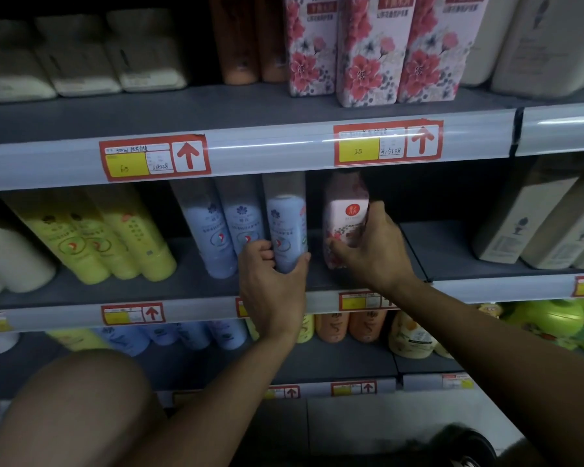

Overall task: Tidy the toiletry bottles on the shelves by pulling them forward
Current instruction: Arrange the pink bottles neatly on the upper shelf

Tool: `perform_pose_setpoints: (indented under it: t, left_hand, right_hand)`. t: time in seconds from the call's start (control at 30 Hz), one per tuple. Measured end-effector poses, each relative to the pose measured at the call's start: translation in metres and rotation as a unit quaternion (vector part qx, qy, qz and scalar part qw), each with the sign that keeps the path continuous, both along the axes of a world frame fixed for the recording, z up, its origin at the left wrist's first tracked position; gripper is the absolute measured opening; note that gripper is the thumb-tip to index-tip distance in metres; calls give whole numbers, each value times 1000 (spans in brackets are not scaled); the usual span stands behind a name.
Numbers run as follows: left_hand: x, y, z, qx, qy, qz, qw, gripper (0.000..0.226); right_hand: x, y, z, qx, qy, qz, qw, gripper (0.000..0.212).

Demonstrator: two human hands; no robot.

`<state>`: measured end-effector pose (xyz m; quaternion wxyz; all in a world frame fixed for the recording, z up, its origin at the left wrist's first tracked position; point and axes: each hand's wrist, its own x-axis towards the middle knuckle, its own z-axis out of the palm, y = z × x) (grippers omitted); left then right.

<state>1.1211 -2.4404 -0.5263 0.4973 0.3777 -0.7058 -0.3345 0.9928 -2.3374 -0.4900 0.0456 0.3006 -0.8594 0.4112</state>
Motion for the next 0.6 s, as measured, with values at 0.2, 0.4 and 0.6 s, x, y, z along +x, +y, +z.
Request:
perform_pose_setpoints:
  t: [0.2,0.4,0.6]
  left_hand:
    - [-4,0,-1,16,17,11,1000,51]
    - [-5,-3,0,25,25,20,999,50]
    - [-6,-2,0,35,30,26,999,51]
  right_hand:
    - [-3,-11,1,13,-17,-31,999,60]
    - [-24,-26,-18,16,-22,-31,999,84]
    - [-29,-39,-22,-10,-51,-56,997,91]
